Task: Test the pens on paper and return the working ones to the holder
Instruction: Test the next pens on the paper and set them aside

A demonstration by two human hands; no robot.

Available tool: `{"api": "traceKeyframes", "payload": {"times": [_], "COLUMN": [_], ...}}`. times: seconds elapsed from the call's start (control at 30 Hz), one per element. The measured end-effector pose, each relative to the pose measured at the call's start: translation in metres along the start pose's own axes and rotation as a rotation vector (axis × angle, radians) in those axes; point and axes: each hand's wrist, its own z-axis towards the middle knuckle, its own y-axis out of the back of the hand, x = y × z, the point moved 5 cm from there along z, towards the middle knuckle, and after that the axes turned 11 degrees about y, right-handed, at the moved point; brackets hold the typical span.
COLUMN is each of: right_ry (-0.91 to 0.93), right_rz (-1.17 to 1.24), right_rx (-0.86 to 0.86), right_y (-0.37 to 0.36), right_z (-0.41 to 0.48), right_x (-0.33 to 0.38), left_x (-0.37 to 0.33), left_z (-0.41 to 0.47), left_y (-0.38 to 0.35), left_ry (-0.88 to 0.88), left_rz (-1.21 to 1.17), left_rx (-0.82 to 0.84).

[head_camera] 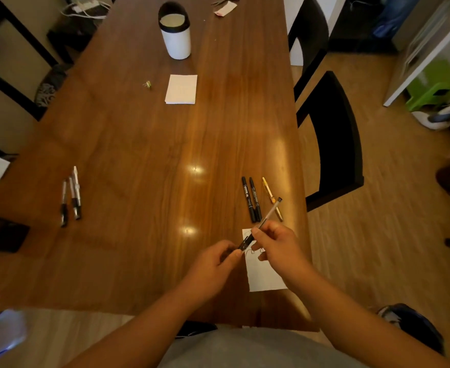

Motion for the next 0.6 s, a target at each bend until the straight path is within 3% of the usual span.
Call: {"api": "traceKeyframes", "payload": {"times": [0.17,0.27,0.6], "right_ry": [0.005,-0.003,-0.036], "right_rz": [-0.389,-0.507,-0.87], "right_rx": [0.025,0.033,0.068], "right_y": [-0.015,-0.025,-0.053], "right_z": [0.049,0.077,0.142], "right_x": [-0.009,-0.015,-0.023], "left_x": [0.051,0.083,0.127], "left_z": [0.023,0.034,0.043], "left_y": [0.049,0.073,0.1], "left_ry": [0.07,0.108,-0.026], "left_rz": [0.563,0.784,0.93], "left_rx": [-0.157,-0.182,-0.231]}}
